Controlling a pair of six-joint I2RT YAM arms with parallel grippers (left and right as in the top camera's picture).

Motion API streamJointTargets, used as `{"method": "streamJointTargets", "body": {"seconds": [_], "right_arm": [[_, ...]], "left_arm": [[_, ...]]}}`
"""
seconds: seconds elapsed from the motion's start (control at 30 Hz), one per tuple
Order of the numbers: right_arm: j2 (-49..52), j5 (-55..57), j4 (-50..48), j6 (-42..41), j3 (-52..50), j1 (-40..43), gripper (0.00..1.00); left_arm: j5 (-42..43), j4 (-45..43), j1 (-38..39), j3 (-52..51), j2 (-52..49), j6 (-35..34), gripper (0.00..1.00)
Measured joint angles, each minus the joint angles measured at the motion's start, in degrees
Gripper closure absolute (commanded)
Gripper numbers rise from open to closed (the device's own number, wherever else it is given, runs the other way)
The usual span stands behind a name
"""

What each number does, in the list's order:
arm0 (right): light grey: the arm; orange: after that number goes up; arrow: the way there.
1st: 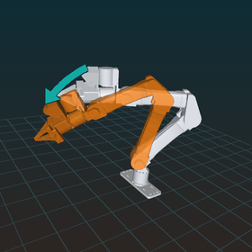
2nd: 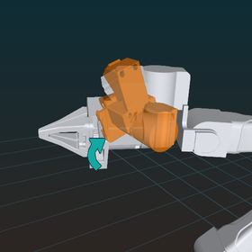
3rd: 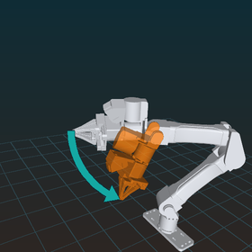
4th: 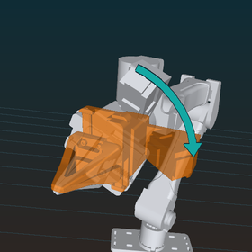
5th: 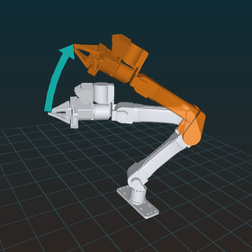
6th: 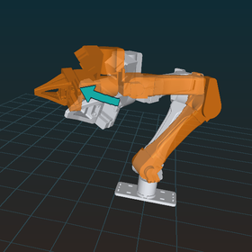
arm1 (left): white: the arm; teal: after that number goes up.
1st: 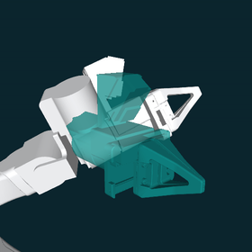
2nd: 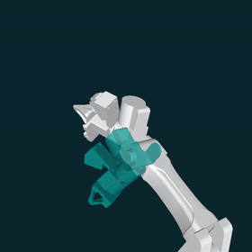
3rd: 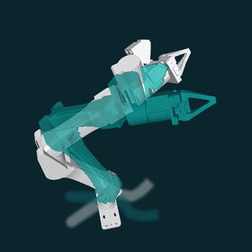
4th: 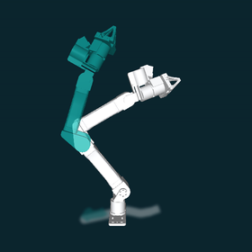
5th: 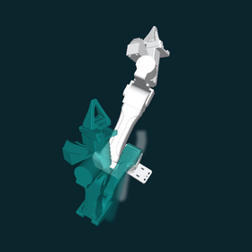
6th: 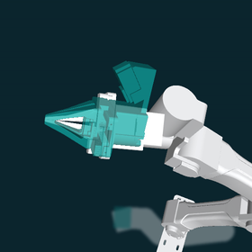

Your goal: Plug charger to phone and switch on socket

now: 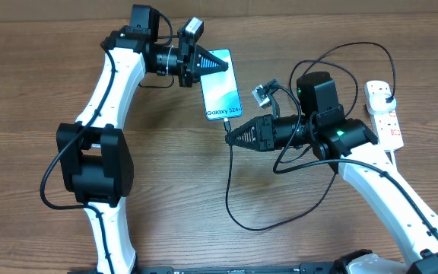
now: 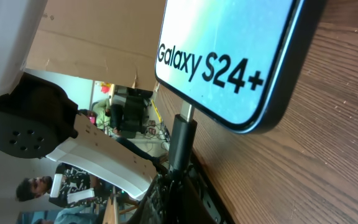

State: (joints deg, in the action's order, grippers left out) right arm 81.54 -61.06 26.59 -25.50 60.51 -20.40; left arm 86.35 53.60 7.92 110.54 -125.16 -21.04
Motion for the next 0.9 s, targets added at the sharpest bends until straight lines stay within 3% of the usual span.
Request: {"method": "streamJointTargets", "body": {"seconds": [0.9], "right_arm": [[0.0, 0.0, -0.2, 0.0, 0.0, 0.0, 0.96]], "left_arm": [[0.0, 0.0, 0.0, 0.0, 0.0, -1.1, 0.96]]}}
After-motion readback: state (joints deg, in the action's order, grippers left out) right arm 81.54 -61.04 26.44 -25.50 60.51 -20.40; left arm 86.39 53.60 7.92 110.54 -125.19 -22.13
